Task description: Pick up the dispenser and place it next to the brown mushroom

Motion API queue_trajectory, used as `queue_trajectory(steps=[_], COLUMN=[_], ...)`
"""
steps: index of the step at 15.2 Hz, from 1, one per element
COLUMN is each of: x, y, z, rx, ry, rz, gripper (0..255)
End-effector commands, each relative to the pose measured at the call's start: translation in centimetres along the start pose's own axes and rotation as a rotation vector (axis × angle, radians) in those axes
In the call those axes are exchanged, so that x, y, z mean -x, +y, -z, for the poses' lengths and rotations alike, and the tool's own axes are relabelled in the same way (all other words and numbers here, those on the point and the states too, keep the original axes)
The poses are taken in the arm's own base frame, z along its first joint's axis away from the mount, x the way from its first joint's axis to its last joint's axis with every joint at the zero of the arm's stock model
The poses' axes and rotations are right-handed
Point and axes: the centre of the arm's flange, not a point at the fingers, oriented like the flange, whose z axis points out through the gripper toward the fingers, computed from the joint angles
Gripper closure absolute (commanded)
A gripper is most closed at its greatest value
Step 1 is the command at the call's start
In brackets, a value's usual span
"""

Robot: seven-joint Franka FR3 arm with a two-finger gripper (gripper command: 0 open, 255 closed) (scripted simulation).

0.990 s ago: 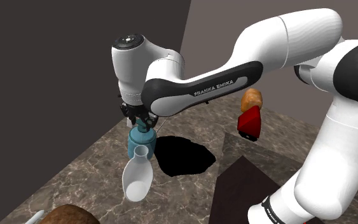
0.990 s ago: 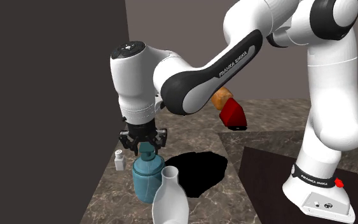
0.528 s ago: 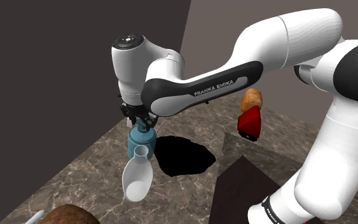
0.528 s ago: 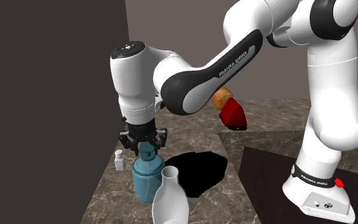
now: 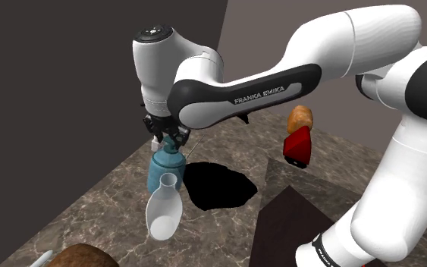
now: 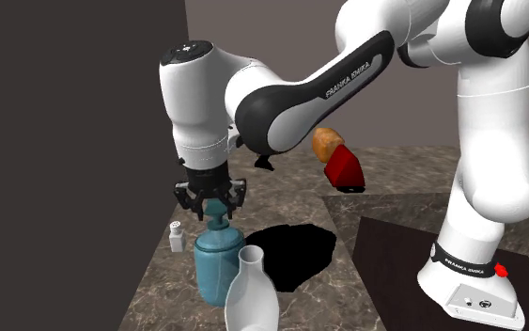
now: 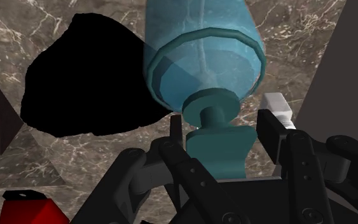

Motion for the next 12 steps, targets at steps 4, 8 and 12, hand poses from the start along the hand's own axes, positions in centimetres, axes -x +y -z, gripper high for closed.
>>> queue_trajectory(steps=[4,8,12], x=[-0.7,-1.4,-2.0], y=[0.1,0.1,0.1], z=[2.5,4.6,6.6], rx=[0.0,0.0,0.0], ry=[0.0,0.0,0.0], rz=[0.0,0.0,0.0], gripper=[255,255,255])
